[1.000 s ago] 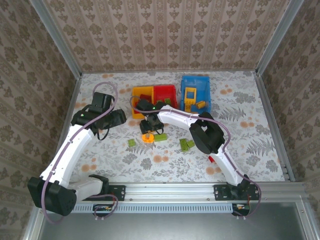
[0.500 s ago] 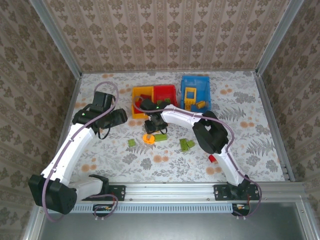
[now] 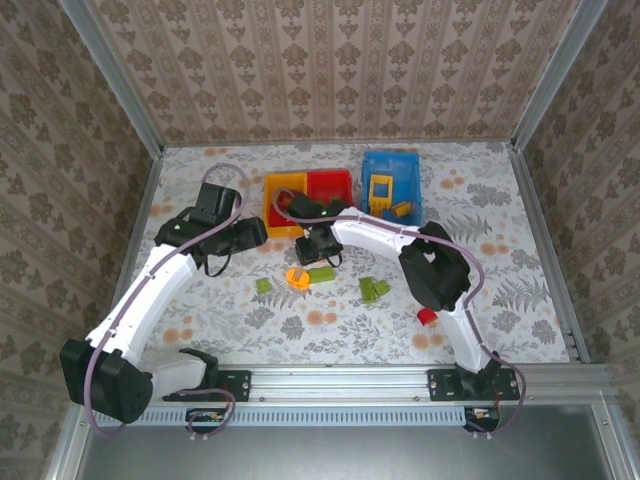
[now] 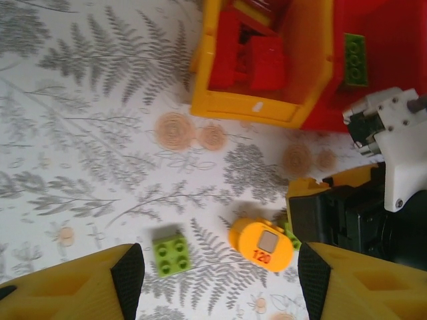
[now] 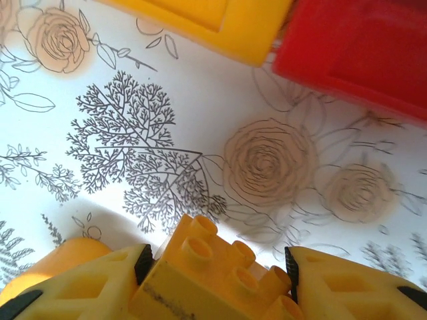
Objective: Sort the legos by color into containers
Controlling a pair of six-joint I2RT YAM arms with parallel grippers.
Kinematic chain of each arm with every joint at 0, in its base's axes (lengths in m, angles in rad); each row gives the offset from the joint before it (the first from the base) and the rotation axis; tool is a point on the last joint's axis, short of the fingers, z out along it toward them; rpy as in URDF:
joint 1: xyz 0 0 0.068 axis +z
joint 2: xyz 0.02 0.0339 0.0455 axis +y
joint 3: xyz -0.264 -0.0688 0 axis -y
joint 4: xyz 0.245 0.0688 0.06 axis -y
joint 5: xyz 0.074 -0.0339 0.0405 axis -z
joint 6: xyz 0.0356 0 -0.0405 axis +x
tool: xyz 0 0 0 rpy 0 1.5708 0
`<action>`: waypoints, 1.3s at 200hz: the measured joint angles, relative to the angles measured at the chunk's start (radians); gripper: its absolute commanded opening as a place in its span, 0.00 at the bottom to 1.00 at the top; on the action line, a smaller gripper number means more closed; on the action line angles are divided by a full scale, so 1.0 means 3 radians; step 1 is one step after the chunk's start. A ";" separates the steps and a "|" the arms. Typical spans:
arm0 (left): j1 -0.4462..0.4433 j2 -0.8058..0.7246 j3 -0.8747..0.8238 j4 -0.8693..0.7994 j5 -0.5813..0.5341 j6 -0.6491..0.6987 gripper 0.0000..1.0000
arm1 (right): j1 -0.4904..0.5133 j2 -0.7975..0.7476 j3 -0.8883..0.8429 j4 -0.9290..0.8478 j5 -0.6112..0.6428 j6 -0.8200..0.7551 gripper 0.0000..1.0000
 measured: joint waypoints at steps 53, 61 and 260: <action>-0.0655 0.0211 0.0141 0.0359 0.0324 0.0131 0.65 | -0.0409 -0.1067 -0.0567 0.0025 0.0130 0.0050 0.40; -0.0758 0.0280 0.0217 0.0397 0.0341 0.0156 0.65 | -0.0548 -0.1231 -0.0660 0.0034 0.0146 0.0064 0.40; -0.1572 0.1144 0.0879 0.0551 0.0404 0.0801 0.66 | -0.1428 -0.0746 -0.0572 0.0029 0.0327 0.0074 0.69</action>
